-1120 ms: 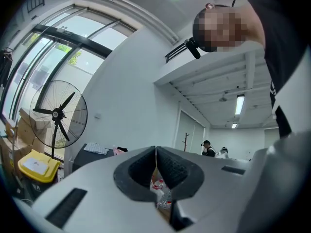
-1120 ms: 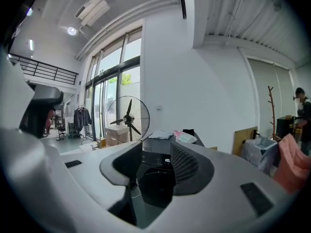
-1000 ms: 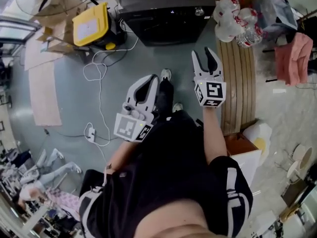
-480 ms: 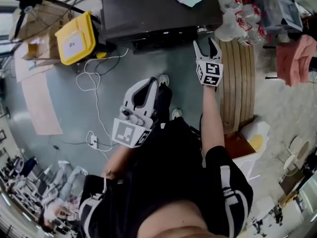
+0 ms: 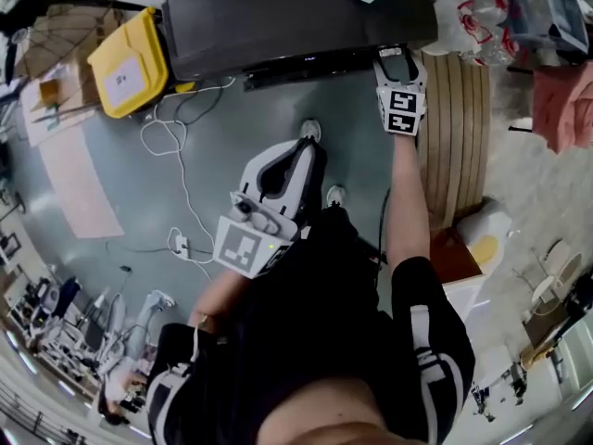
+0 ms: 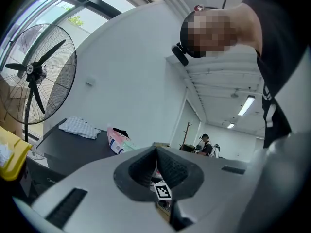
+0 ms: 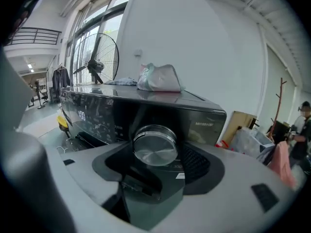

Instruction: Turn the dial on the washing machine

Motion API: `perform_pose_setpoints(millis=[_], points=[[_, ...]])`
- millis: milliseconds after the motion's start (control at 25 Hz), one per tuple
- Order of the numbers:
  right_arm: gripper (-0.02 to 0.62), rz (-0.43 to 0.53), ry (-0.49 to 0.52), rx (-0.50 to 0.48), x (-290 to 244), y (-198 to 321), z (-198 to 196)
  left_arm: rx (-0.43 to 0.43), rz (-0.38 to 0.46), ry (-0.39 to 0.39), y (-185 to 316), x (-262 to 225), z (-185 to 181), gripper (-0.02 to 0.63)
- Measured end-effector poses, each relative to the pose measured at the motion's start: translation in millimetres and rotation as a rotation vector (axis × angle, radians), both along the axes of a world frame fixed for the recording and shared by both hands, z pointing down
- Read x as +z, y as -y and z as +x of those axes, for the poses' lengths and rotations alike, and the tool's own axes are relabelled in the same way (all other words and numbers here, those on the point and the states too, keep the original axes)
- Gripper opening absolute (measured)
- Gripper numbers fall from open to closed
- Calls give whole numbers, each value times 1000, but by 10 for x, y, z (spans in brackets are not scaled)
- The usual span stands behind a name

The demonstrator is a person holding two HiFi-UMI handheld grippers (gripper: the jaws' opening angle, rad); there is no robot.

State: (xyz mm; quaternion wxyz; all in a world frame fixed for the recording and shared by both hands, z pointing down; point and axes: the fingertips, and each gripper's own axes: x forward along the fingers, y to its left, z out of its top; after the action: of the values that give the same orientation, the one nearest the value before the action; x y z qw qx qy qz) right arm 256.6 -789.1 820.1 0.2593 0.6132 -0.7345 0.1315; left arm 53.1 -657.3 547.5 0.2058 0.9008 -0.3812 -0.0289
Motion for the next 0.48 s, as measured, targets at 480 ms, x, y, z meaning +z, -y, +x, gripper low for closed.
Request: perform_pose_setpoints(millis=[480], points=[[291, 11, 387, 74, 29, 6, 51, 0, -20, 13, -37, 121, -10, 23]])
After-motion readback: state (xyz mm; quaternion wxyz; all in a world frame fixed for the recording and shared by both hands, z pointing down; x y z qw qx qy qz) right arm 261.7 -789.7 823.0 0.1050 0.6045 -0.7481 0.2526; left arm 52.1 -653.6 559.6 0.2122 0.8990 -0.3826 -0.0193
